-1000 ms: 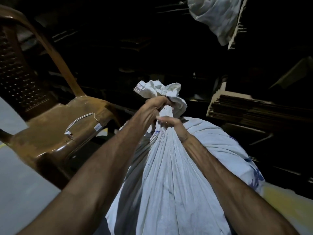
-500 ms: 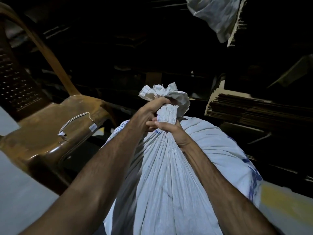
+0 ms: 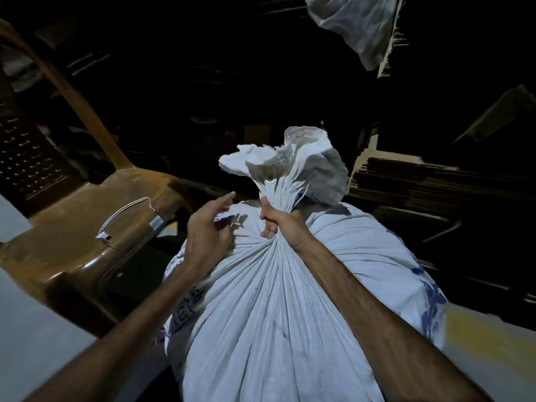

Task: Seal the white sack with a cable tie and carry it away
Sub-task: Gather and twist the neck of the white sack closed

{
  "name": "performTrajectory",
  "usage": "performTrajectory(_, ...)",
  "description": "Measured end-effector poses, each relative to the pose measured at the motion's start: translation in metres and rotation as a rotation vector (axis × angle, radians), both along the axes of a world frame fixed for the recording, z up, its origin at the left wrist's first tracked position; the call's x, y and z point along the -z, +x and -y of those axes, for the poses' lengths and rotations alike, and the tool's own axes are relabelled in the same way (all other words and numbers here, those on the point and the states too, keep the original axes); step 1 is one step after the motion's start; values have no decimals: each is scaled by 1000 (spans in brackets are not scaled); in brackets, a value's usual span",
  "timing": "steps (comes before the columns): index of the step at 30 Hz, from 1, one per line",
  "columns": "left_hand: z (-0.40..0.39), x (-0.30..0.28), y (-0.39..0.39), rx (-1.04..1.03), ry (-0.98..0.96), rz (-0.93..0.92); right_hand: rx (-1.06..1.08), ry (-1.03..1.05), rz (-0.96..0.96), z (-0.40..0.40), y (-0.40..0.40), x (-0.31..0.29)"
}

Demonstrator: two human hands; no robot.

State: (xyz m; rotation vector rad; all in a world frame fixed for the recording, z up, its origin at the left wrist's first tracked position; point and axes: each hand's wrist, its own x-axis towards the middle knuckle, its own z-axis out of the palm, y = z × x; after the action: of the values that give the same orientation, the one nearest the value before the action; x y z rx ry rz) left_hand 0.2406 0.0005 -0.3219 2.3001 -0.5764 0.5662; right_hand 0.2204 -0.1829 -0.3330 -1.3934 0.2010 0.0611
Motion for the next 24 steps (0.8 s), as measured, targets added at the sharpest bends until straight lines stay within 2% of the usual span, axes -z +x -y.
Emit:
performTrajectory(3,-27,9,14,112,451,377,-18,-11,-27,-1,2,-2)
performTrajectory(6,11,-29,25,376,647,663,31,30,-55,-7,1,-7)
performTrajectory(8,39,-44,42,542,880,750,59,142,-123,-12,2,-9)
performTrajectory(10,59,-50,58,710,1014,779,64,321,-217,-12,0,-8)
performTrajectory(12,68,-54,70,858,1040,776,7,442,-262,-8,-2,-7)
performTrajectory(16,70,-62,90,970,1052,777,-113,387,-185,-3,0,-2)
performTrajectory(22,81,-62,95,821,1036,528,-165,263,-55,6,2,5)
performTrajectory(24,80,-53,99,756,971,457,-207,207,6,6,-1,2)
